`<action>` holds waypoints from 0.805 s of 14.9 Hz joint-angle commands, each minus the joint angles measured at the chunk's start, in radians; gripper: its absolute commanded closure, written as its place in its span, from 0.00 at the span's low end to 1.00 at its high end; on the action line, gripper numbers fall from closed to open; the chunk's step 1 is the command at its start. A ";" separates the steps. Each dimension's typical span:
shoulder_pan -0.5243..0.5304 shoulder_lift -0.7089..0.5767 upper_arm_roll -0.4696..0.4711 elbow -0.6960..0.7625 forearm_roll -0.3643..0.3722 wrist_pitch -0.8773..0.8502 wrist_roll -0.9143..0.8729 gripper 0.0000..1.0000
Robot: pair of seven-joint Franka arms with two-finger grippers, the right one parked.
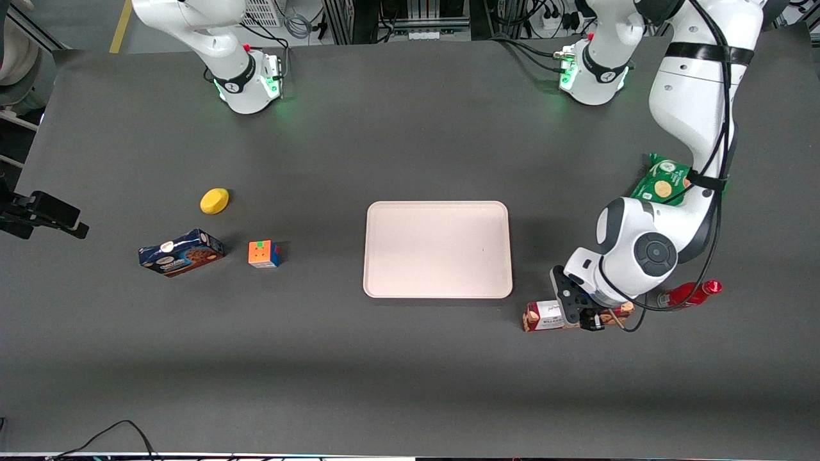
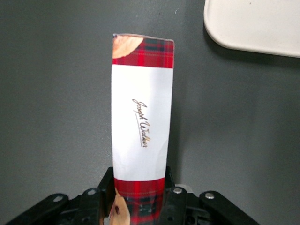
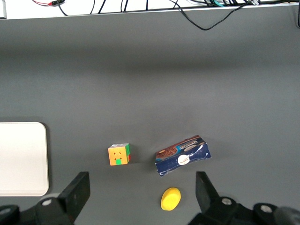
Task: Place red cookie box on tray
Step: 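Lift the cookie box upright with the left gripper, then carry the held cookie box over the white tray's edge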
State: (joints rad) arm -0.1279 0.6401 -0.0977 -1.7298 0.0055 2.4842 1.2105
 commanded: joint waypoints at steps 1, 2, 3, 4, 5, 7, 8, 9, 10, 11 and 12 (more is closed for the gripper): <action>-0.007 0.006 0.010 0.010 -0.007 0.007 0.021 0.78; -0.009 0.006 0.012 0.010 -0.007 0.007 0.021 0.88; -0.007 0.007 0.012 0.012 -0.007 0.007 0.023 0.93; -0.007 0.010 0.013 0.015 -0.007 0.007 0.024 1.00; -0.007 0.010 0.013 0.021 -0.004 0.005 0.026 1.00; -0.007 0.007 0.013 0.029 -0.002 0.005 0.018 1.00; -0.007 0.001 0.015 0.038 -0.013 -0.010 0.011 1.00; -0.007 -0.011 0.015 0.038 -0.022 -0.016 -0.002 1.00; -0.003 -0.032 0.015 0.038 -0.039 -0.036 -0.050 1.00; -0.001 -0.055 0.016 0.038 -0.051 -0.082 -0.122 1.00; -0.001 -0.085 0.015 0.038 -0.059 -0.135 -0.206 1.00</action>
State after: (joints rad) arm -0.1254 0.6325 -0.0891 -1.6983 -0.0232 2.4665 1.1647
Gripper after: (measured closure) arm 0.863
